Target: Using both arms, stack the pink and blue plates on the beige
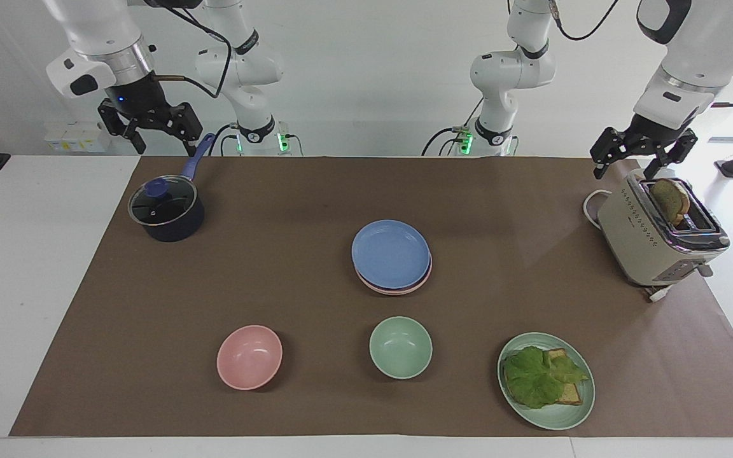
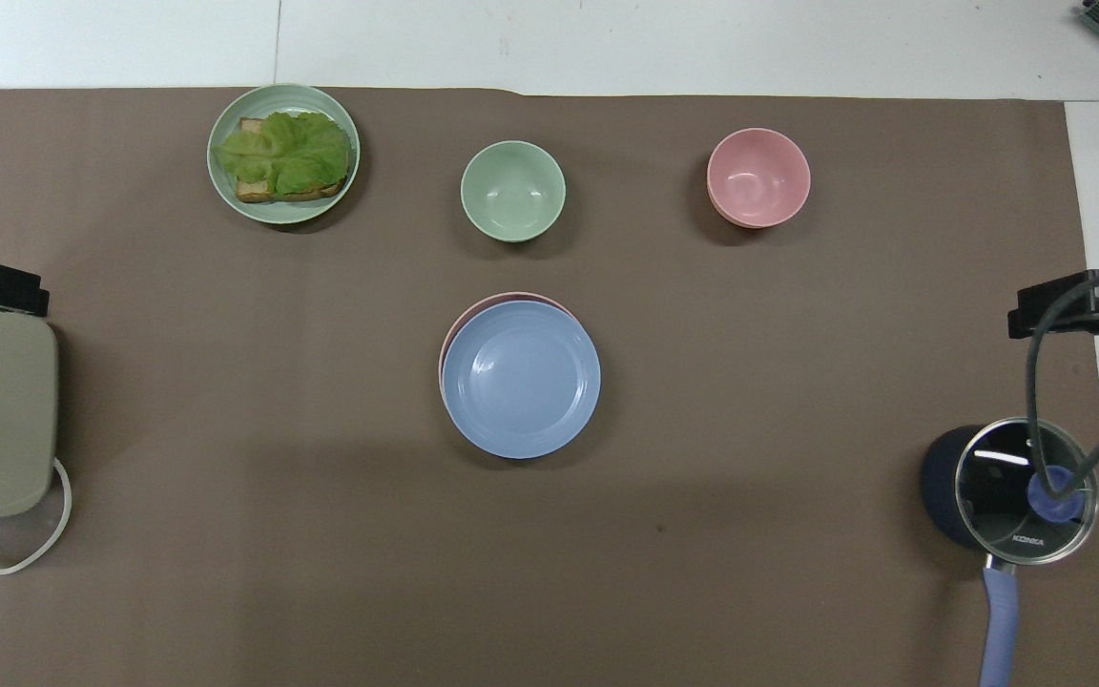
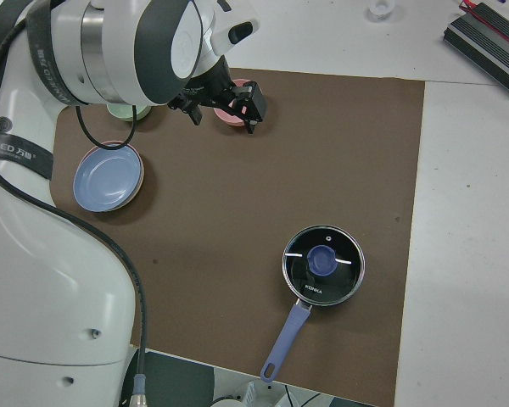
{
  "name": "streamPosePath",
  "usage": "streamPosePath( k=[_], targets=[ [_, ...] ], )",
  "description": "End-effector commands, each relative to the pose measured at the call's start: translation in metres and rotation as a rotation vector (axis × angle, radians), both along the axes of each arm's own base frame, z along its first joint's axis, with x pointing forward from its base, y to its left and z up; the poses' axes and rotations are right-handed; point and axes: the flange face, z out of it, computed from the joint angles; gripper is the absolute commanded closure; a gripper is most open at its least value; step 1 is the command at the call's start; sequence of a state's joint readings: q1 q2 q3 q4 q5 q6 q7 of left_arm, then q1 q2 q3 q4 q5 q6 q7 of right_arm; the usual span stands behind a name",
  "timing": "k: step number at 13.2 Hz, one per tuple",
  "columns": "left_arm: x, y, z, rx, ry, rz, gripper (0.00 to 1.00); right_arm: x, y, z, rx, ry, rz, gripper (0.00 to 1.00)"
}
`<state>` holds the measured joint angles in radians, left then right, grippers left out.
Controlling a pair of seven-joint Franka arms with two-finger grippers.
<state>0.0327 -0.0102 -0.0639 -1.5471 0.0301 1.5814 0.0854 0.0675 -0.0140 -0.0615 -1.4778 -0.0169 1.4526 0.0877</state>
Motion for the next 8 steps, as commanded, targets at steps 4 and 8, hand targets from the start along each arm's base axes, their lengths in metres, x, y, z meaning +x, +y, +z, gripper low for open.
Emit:
streamPosePath(
  k=[4, 8],
  targets=[
    [-0.0047, 0.0011, 0.0033, 0.017, 0.005, -0.011, 0.0, -0.0012, 0.002, 0.0033, 0.001, 0.007, -0.016, 0.0],
    [-0.0047, 0.0011, 0.0033, 0.017, 0.005, -0.011, 0.0, -0.0035, 0.0018, 0.0013, 0.001, 0.016, -0.018, 0.0]
  ],
)
